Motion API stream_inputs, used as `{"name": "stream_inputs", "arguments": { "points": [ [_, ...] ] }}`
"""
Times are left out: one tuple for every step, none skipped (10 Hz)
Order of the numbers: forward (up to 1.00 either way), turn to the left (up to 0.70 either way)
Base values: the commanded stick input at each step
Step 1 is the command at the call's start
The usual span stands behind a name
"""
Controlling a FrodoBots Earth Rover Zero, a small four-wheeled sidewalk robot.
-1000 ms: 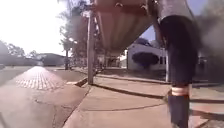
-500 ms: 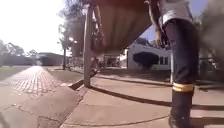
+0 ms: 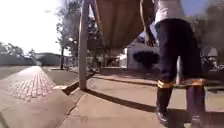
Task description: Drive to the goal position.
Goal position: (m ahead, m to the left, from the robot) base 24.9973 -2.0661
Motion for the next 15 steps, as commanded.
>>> {"name": "stream_inputs", "arguments": {
  "points": [
    [0.7,0.0],
    [0.7,0.0],
    [0.7,0.0],
    [0.7,0.0],
    [0.7,0.0],
    [0.7,0.0],
    [0.7,0.0],
    [0.7,0.0],
    [0.7,0.0],
    [0.7,0.0],
    [0.7,0.0],
    [0.7,0.0],
    [0.7,0.0],
    [0.7,0.0],
    [0.7,0.0]
  ]
}}
